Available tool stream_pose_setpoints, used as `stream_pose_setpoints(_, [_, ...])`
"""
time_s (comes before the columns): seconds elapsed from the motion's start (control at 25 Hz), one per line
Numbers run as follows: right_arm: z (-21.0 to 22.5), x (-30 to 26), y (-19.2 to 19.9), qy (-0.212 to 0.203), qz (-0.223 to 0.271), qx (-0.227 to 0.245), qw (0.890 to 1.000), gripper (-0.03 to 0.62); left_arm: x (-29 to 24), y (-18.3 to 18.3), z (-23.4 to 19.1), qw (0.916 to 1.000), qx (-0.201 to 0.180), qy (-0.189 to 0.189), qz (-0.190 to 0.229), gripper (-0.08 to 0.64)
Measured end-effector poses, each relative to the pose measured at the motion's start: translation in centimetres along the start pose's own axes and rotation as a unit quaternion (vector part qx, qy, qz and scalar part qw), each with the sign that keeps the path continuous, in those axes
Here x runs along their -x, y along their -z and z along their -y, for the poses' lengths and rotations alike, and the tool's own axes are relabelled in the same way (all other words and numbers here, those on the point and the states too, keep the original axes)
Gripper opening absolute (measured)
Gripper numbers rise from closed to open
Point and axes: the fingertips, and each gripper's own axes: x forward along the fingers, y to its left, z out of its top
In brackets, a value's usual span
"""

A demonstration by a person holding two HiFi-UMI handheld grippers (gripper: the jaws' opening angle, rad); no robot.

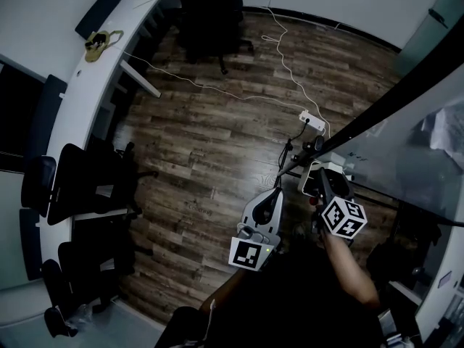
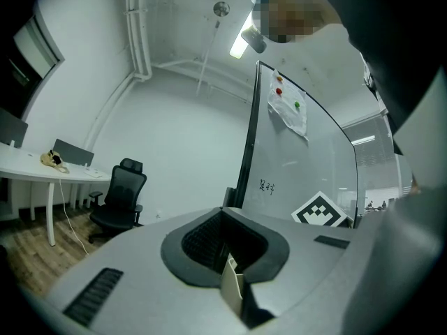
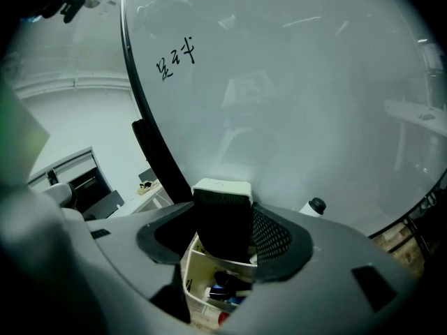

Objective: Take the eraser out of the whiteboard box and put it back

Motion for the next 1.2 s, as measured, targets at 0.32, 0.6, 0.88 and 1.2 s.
stream_pose_setpoints(0.32, [-0.7,1.1,-0.3,-0.004,0.013,0.025,1.0,0.25,0.9,-0.6,0.3,0.9999,0.005,0.0,0.016,0.006])
stream_pose_setpoints(0.6, [-2.1,3.0,-1.9,-0.017,0.046,0.065,0.997,0.25,2.1,-1.0,0.7,0.9994,0.021,0.007,0.026,0.006])
stream_pose_setpoints(0.88, [-3.4,6.0,-2.8,-0.015,0.072,0.083,0.994,0.249,4.1,-1.4,1.5,0.9989,0.029,0.021,0.029,0.006])
stream_pose_setpoints(1.2, [-3.7,10.1,-3.1,-0.017,0.097,0.083,0.992,0.249,5.6,-0.6,3.0,0.9982,0.029,0.044,0.029,0.006])
